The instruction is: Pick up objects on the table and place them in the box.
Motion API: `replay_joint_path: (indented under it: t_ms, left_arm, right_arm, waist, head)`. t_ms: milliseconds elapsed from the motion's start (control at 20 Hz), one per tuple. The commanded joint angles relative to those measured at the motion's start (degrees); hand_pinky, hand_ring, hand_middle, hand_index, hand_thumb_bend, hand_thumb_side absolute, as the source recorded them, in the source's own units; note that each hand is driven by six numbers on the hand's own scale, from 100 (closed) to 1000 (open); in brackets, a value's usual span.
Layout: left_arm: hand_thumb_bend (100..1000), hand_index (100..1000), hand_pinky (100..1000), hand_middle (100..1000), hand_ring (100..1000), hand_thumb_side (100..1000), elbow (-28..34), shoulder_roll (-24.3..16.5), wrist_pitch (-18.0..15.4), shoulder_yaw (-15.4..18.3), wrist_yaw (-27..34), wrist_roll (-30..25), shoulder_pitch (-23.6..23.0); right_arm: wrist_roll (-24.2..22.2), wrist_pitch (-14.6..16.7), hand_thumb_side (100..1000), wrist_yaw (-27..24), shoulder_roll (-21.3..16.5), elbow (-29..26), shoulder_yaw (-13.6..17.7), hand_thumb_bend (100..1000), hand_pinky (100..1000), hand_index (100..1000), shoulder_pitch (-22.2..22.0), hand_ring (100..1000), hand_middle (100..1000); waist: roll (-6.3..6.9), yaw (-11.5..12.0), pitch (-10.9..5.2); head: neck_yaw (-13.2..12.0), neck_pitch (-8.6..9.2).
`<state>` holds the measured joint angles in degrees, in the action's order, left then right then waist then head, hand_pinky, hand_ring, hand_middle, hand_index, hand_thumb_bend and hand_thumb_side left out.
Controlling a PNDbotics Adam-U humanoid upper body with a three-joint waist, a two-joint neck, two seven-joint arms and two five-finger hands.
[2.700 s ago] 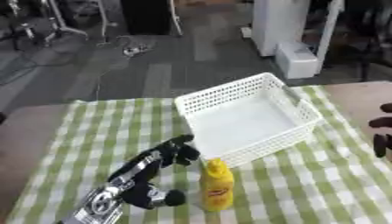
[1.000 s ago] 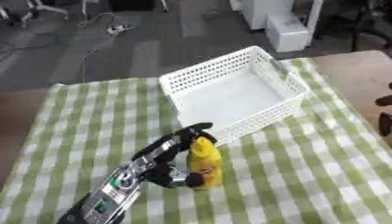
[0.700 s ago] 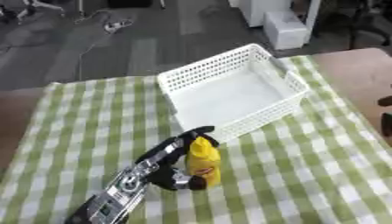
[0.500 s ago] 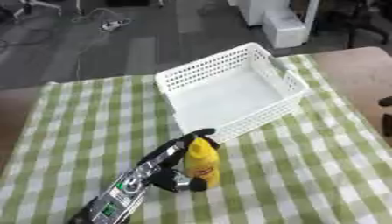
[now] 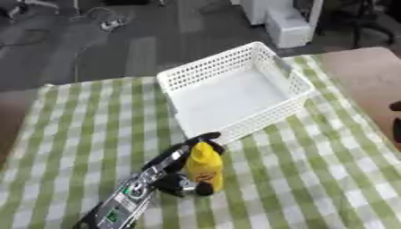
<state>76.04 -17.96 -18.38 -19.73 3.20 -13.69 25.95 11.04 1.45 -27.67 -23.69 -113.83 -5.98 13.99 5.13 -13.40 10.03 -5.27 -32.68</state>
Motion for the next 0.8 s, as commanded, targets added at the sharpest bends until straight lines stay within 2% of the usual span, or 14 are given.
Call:
replay_joint_path:
  t_ms: [50,400,450,500,550,600,650,750,800]
  left_arm:
    - [823,984,801,733,810,599,-0.07,-0.03,-0.6,0.99,-0.91,0.27,1.2]
    - [810,983,791,731,805,577,-1.52,0.4,-1.36,1.65,-2.14,1.02,1.91]
    - [775,980,782,730,802,568,-1.75,0.51,-1.48,1.8,-2.27,1.2,2.04]
    - [711,971,724,717,763,548,-2.02,0.63,-1.64,1.95,-2.38,1.39,2.16]
    - [733,975,756,723,783,555,-2.45,0.79,-1.71,2.2,-2.56,1.74,2.31]
    - [500,903,565,649,644,554,-2.87,0.97,-1.8,2.42,-2.69,2.16,2.42]
    - [440,862,491,609,595,570,-3.39,1.28,-1.88,2.82,-2.38,3.08,2.55]
    - [100,721,240,474,445,720,-4.42,2.0,-2.44,3.52,-0.44,5.6,2.82]
    - [100,650,141,402,371,782,-4.96,2.28,-2.87,3.74,0.91,7.02,2.98]
  right_arm:
    - [-0.21,-0.06,575,0.31,-0.44,-0.76,0.43,653,218,789,0.94,546,615]
    - [-0.27,-0.13,573,0.65,-0.09,-0.76,0.44,656,218,789,1.48,546,615]
    - [-0.27,-0.15,572,0.68,-0.04,-0.76,0.45,656,218,790,1.57,546,615]
    - [-0.26,-0.18,572,0.71,-0.01,-0.76,0.45,656,218,790,1.65,546,614]
    - [-0.27,-0.18,572,0.75,0.04,-0.76,0.46,656,218,790,1.74,546,614]
    - [-0.27,-0.18,571,0.78,0.08,-0.76,0.47,657,217,789,1.8,545,614]
    - [-0.26,-0.18,571,0.81,0.16,-0.76,0.5,657,217,789,1.87,545,614]
    - [-0.22,-0.19,570,0.85,0.32,-0.76,0.55,656,217,789,2.03,545,614]
    - [-0.21,-0.2,570,0.85,0.38,-0.76,0.56,656,217,789,2.12,545,614]
  waist:
    - [-0.25,-0.35,-0.32]
    - [0.34,-1.38,0.9]
    - [0.42,-1.55,1.06]
    - [0.48,-1.7,1.19]
    - [0.54,-1.88,1.34]
    - [0.56,-2.02,1.46]
    - [0.58,-2.2,1.62]
    - [0.59,-2.49,1.86]
    - [0.6,-2.62,1.95]
  head:
    - [-0.82,0.98]
    - [-1.37,1.9]
    - [-1.47,2.05]
    - [-1.53,2.18]
    - [-1.63,2.35]
    - [-1.7,2.51]
    - [-1.78,2.71]
    - [-1.93,2.93]
    - [-2.02,2.99]
